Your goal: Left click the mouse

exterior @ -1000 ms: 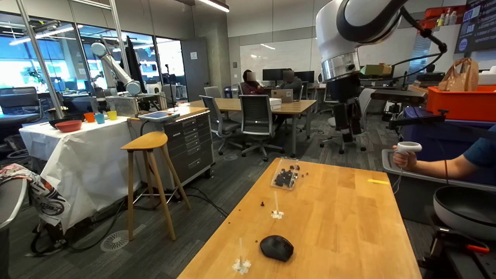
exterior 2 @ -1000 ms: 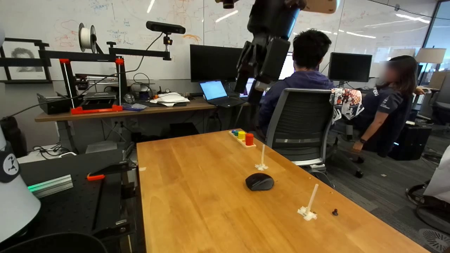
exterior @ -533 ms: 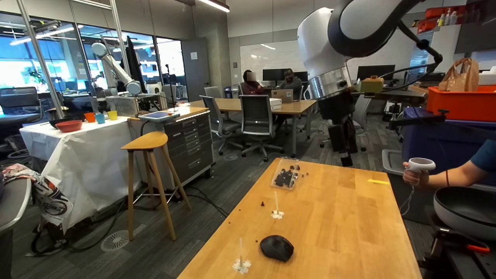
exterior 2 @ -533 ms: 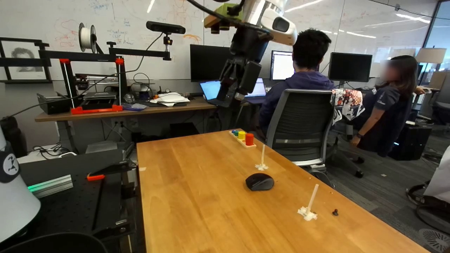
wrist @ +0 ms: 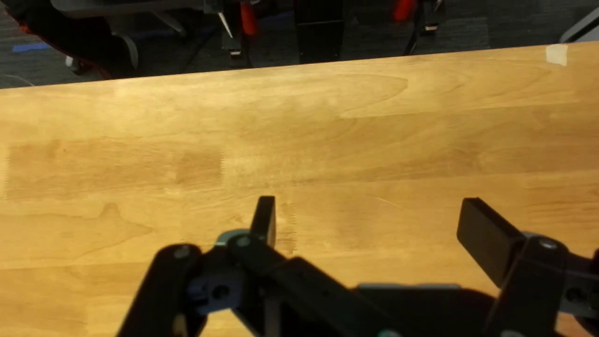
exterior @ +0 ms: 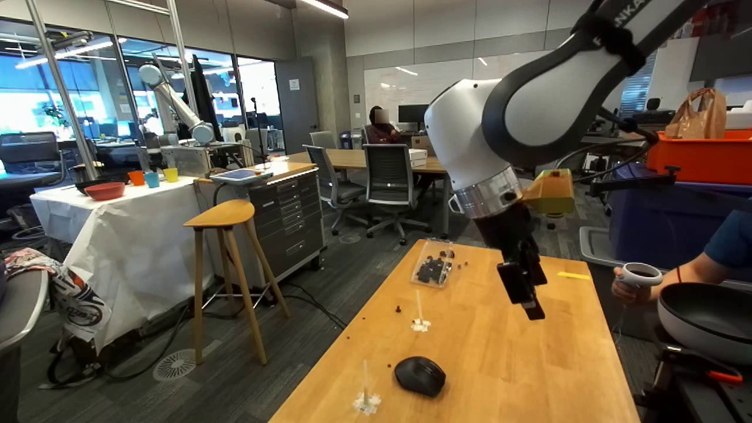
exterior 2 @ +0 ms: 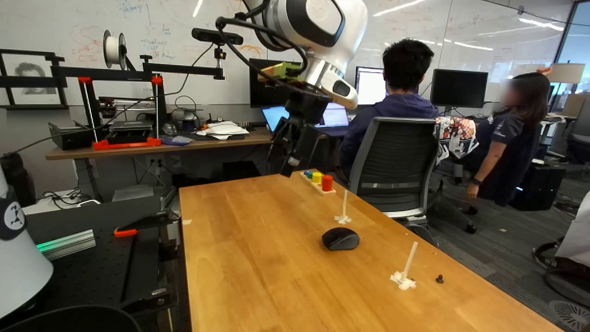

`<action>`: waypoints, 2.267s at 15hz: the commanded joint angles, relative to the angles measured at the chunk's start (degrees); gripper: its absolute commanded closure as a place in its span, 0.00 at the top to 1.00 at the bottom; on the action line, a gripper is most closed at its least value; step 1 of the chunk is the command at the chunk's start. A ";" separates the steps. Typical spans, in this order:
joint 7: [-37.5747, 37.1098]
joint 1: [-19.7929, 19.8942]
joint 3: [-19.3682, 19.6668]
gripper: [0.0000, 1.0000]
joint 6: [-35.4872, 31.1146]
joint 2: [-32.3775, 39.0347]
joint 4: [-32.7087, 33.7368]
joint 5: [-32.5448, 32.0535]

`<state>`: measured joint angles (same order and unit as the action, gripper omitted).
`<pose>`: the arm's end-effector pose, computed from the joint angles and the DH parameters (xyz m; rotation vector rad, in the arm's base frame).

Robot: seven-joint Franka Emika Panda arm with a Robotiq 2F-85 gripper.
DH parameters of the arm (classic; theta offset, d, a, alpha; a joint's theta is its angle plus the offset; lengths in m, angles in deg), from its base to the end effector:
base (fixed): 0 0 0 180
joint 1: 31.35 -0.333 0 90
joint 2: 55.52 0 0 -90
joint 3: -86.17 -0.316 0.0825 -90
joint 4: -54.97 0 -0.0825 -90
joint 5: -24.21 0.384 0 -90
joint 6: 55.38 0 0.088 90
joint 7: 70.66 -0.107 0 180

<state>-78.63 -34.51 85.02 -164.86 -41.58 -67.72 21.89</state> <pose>0.5082 0.0354 0.2620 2.9784 -0.0604 -0.7102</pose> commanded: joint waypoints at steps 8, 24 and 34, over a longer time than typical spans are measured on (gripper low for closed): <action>-6.87 -0.73 1.24 1.00 -11.28 2.00 -0.70 -6.21; -27.20 -7.67 7.25 0.58 -36.96 15.24 5.91 -22.94; -26.04 -10.31 8.49 0.00 -36.94 23.67 11.44 -18.93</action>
<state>-105.32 -43.20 92.03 -201.74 -21.17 -59.78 1.26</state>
